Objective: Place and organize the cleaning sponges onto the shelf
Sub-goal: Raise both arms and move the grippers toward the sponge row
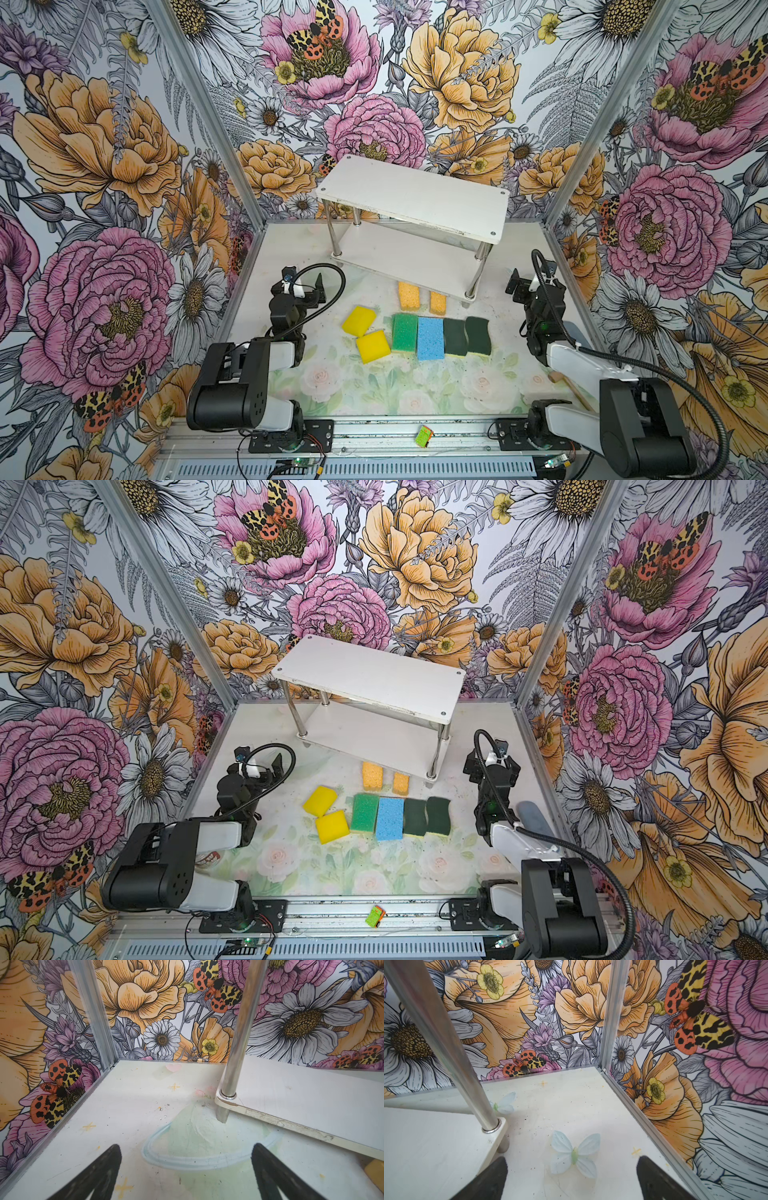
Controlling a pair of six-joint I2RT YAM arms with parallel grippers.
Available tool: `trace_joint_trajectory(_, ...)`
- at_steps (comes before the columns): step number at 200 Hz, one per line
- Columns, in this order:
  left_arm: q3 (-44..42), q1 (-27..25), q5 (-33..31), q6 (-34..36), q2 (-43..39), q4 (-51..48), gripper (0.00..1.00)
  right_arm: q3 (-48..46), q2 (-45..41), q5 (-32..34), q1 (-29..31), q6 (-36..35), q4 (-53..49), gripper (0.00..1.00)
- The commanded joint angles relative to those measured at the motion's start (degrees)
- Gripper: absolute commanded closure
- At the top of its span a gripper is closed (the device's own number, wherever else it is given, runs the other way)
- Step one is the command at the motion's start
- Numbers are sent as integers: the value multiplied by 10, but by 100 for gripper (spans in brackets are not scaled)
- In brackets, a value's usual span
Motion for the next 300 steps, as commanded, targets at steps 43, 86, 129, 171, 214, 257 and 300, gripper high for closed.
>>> trace_joint_trajectory(43,88,-15,82,-126,-156,-272,1,76,-136,-152,2,84,-330,0)
trace_joint_trajectory(86,114,-79,122,-176,-196,-411,1,79,-192,-250,7,138,-414,0)
trace_joint_trajectory(129,123,-115,137,-189,-206,-494,1,81,-206,-290,32,154,-460,0)
trace_joint_trajectory(171,114,-121,141,-192,-213,-540,1,72,-218,-282,52,157,-474,0)
trace_joint_trajectory(214,105,-124,132,-193,-232,-535,1,77,-217,-277,54,157,-474,0)
trace_joint_trajectory(257,106,-124,151,-191,-226,-536,1,74,-224,-276,59,165,-474,0)
trace_joint_trajectory(300,107,-124,170,-204,-205,-536,1,64,-226,-291,69,174,-474,0)
